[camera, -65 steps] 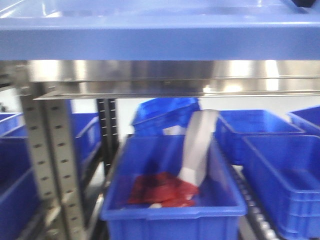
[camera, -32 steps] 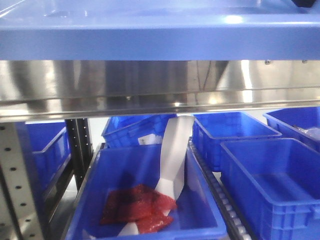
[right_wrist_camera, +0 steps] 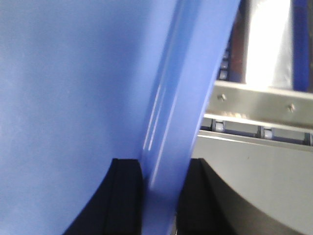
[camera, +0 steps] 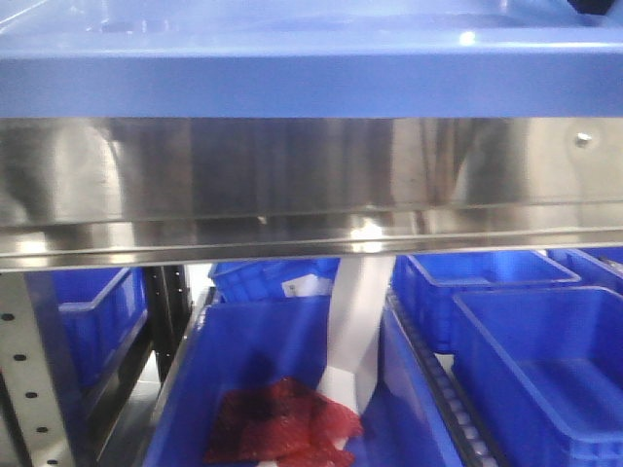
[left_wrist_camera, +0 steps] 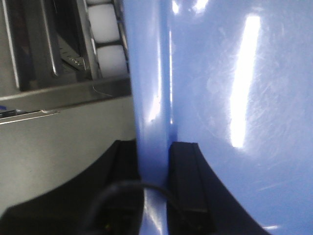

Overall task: Grab blue tray and place on right shelf
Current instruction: 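Align the base in front of the rack's upper roller shelf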

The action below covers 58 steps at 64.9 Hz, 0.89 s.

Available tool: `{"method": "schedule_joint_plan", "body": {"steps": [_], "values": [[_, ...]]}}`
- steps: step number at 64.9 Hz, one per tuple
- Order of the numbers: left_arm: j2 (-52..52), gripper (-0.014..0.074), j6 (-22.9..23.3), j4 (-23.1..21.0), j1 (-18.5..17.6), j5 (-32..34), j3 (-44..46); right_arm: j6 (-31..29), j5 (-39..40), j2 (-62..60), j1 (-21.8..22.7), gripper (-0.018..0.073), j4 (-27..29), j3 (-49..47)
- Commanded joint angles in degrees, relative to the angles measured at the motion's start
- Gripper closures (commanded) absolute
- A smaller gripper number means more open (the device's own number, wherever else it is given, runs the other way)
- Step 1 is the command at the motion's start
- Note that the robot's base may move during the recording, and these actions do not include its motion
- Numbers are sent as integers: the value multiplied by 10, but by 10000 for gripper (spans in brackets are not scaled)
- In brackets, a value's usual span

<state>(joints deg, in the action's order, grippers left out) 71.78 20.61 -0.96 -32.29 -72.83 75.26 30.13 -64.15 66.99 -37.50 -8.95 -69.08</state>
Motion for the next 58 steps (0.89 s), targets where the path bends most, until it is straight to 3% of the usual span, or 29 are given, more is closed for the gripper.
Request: {"method": "schedule_joint_plan", "body": {"steps": [1, 51, 58], "values": [[-15, 645, -12, -23, -9, -38, 19, -22, 49, -13, -4, 504, 3, -17], [-15, 645, -12, -23, -9, -38, 19, -22, 49, -13, -4, 504, 3, -17], [-15, 645, -12, -23, -9, -7, 19, -22, 49, -13, -4, 504, 3, -17]]}}
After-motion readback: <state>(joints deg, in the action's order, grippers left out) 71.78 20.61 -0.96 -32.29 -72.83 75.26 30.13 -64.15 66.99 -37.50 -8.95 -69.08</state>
